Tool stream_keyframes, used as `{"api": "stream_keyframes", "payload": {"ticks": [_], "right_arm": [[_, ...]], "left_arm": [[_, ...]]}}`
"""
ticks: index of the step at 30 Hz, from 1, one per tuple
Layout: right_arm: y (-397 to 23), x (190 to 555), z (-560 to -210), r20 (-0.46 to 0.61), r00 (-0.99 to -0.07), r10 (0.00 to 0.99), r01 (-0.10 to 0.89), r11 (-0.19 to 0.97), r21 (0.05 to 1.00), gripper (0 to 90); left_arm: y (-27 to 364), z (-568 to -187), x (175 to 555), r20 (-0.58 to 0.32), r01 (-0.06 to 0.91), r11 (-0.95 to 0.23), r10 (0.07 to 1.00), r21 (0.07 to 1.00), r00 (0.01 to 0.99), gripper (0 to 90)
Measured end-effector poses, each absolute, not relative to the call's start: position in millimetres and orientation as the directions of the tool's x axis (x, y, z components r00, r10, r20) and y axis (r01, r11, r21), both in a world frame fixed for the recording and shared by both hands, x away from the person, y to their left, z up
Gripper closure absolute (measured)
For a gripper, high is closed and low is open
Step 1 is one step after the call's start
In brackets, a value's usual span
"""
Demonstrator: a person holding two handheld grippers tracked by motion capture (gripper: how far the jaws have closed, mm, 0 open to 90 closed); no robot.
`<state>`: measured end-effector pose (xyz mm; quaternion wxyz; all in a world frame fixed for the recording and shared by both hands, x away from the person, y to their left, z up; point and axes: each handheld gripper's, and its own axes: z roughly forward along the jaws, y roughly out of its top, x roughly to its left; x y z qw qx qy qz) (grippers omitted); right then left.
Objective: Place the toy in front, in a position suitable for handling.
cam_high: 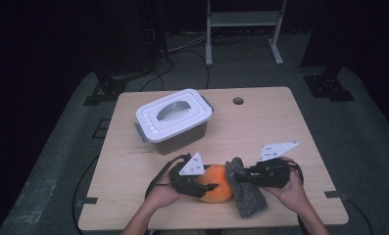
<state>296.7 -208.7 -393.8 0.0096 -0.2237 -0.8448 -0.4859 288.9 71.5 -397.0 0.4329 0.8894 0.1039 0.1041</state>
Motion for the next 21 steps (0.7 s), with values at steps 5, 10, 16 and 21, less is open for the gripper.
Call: {"api": "stream_keyframes", "payload": {"ticks": [5,10,16,21], "right_arm": [[-208,291,-377,0.212,-0.912,0.350,0.344,0.378,0.860,76.5],[-204,291,-380,0.200,-0.911,0.362,0.347,0.406,0.845,76.4],[-214,298,-397,0.235,-0.894,0.383,0.396,0.427,0.813,76.4],[-211,291,-380,0.212,-0.907,0.365,0.354,0.383,0.853,76.4]], "left_arm": [[62,-400,283,0.114,0.064,-0.615,0.245,0.786,0.963,40.9],[62,-401,284,0.115,0.061,-0.611,0.245,0.789,0.963,40.8],[67,-402,289,0.073,0.103,-0.582,0.270,0.806,0.960,40.6],[63,-403,286,0.090,0.082,-0.587,0.257,0.805,0.962,39.9]]}}
